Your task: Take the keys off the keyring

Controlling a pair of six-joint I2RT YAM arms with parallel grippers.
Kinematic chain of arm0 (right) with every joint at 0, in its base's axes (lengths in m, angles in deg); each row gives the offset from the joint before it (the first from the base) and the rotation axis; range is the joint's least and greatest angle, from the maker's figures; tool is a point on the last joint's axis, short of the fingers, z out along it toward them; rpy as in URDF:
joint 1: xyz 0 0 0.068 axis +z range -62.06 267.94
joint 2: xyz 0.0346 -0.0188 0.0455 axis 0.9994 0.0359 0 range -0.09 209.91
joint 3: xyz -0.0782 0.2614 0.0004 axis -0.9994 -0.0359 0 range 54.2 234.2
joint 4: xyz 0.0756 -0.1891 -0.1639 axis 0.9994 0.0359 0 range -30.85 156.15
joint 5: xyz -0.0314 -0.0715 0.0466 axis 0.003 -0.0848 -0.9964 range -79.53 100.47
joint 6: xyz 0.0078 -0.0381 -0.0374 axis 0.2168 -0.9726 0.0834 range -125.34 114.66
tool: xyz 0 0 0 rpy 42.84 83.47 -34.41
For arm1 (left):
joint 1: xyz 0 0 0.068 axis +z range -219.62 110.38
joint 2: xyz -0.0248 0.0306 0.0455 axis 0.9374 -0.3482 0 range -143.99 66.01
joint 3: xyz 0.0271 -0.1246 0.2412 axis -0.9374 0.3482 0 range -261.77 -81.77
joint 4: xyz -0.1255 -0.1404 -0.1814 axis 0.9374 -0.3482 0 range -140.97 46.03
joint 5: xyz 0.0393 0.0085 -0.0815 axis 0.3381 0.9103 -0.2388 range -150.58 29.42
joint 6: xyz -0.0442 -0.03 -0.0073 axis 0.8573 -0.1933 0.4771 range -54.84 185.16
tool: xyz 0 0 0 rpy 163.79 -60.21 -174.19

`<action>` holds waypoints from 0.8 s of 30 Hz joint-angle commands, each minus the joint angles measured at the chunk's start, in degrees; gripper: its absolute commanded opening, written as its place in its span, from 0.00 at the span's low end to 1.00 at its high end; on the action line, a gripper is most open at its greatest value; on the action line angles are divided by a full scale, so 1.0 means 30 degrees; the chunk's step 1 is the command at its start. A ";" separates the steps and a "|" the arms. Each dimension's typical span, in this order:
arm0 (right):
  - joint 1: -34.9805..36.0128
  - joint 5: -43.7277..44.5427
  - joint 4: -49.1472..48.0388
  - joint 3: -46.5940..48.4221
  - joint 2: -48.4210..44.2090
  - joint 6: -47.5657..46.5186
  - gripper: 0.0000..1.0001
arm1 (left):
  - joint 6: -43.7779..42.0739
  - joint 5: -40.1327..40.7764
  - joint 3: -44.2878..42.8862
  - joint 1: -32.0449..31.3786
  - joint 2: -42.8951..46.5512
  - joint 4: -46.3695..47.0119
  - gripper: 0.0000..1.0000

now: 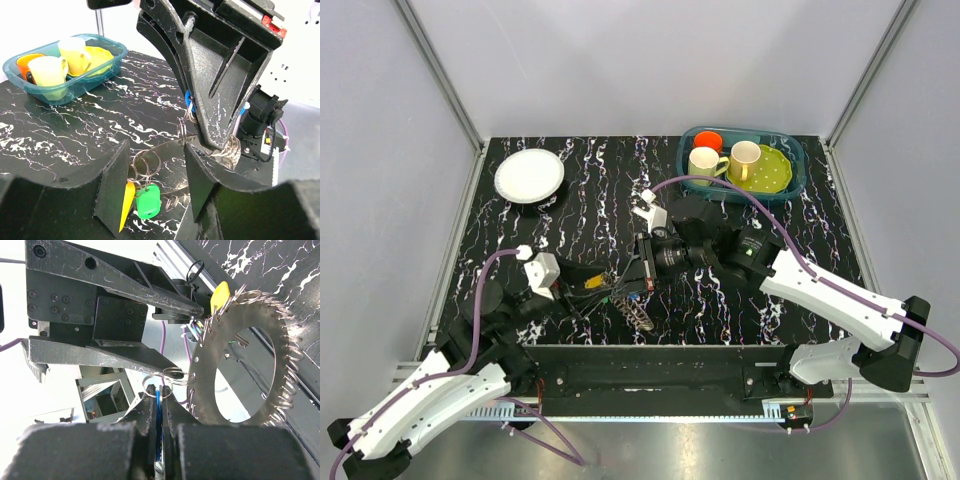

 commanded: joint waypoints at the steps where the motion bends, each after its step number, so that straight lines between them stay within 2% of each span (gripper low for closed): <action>1: -0.0158 -0.0764 -0.1636 0.0161 -0.0721 0.0104 0.00 | -0.0658 -0.0595 0.0144 -0.0058 0.0223 0.1776 0.51; 6: -0.0216 -0.0910 -0.1812 0.0102 -0.0692 0.0133 0.00 | -0.0717 -0.1768 0.0116 -0.0058 -0.0099 0.2072 0.52; 16: -0.0246 -0.1320 -0.2017 -0.0103 -0.0662 0.0133 0.00 | -0.1243 -0.1915 -0.0031 -0.0087 -0.0801 0.2979 0.48; 18: -0.0246 -0.1379 -0.2105 -0.0132 -0.0604 0.0162 0.00 | -0.1361 -0.2294 -0.0119 -0.0058 -0.1006 0.3039 0.42; 21: -0.0275 -0.1379 -0.2163 -0.0162 -0.0634 0.0104 0.00 | -0.1390 -0.2852 -0.0178 -0.0058 -0.1270 0.2835 0.27; 22: -0.0304 -0.1379 -0.2164 -0.0133 -0.0662 0.0075 0.00 | -0.1419 -0.3114 -0.0178 -0.0058 -0.1271 0.2776 0.18; 24: -0.0421 -0.1467 -0.2164 -0.0103 -0.0633 0.0017 0.00 | -0.1507 -0.3321 -0.0119 -0.0087 -0.1213 0.2717 0.10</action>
